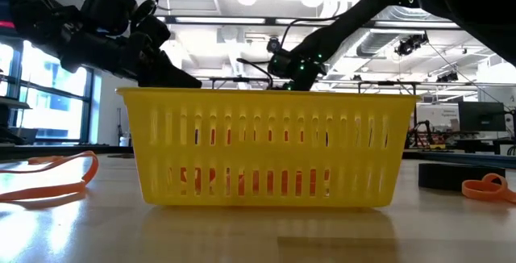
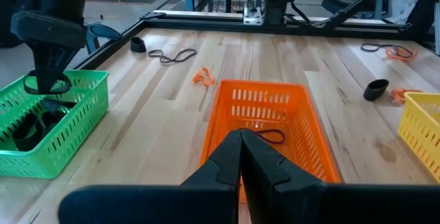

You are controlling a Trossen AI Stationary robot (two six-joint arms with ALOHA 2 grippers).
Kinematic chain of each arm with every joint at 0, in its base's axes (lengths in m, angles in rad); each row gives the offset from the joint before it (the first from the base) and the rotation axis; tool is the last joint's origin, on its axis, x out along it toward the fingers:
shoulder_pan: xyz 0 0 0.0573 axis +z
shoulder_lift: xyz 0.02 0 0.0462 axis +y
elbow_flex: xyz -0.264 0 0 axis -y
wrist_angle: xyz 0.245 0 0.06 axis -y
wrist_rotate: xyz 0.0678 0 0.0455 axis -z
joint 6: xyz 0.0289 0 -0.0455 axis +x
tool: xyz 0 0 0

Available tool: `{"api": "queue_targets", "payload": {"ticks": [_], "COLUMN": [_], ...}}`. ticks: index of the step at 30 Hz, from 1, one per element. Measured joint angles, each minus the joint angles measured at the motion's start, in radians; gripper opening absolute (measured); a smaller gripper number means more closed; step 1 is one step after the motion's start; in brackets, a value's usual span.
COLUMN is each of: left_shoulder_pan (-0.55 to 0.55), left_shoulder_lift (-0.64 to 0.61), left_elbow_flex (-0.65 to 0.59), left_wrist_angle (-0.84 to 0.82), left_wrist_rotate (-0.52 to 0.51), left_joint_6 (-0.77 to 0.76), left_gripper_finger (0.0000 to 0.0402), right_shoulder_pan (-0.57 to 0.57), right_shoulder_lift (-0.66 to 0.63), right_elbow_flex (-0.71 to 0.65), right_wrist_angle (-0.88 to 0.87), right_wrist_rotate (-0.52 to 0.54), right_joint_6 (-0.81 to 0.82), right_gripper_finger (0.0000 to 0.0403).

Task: Sort rubber bands into baskets
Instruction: Put the black rubber band into the green bin

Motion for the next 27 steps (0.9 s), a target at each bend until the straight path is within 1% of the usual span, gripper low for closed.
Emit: {"api": "queue_targets", "payload": {"ticks": [4,8,11,15,19,22,27], "left_shoulder_pan": [0.000,0.000,0.000,0.000,0.000,0.000,0.000], "left_shoulder_lift": [0.000,0.000,0.000,0.000,0.000,0.000,0.000], "left_elbow_flex": [0.000,0.000,0.000,0.000,0.000,0.000,0.000], "left_wrist_angle": [0.000,0.000,0.002,0.011,0.016,0.016,0.016], "left_wrist_rotate": [0.000,0.000,0.000,0.000,0.000,-0.001,-0.001], "left_joint_6": [0.001,0.001,0.002,0.000,0.000,-0.008,-0.024], "left_gripper_finger": [0.0000,0.0000,0.0000,0.0000,0.0000,0.0000,0.0000], "right_shoulder_pan": [-0.003,0.001,0.009,0.023,0.037,0.054,0.062], "right_shoulder_lift": [0.000,0.000,0.000,0.000,0.007,0.037,0.113], "right_elbow_flex": [0.000,0.010,0.047,0.129,0.199,0.238,0.276], "right_wrist_angle": [0.013,-0.013,-0.033,-0.097,-0.152,-0.204,-0.266], "right_wrist_rotate": [-0.040,-0.038,-0.012,0.032,0.048,0.087,0.100], "right_joint_6": [0.015,0.015,0.024,0.023,0.048,0.096,0.111], "right_gripper_finger": [0.0000,0.0000,0.0000,0.0000,0.0000,0.0000,0.0000]}}
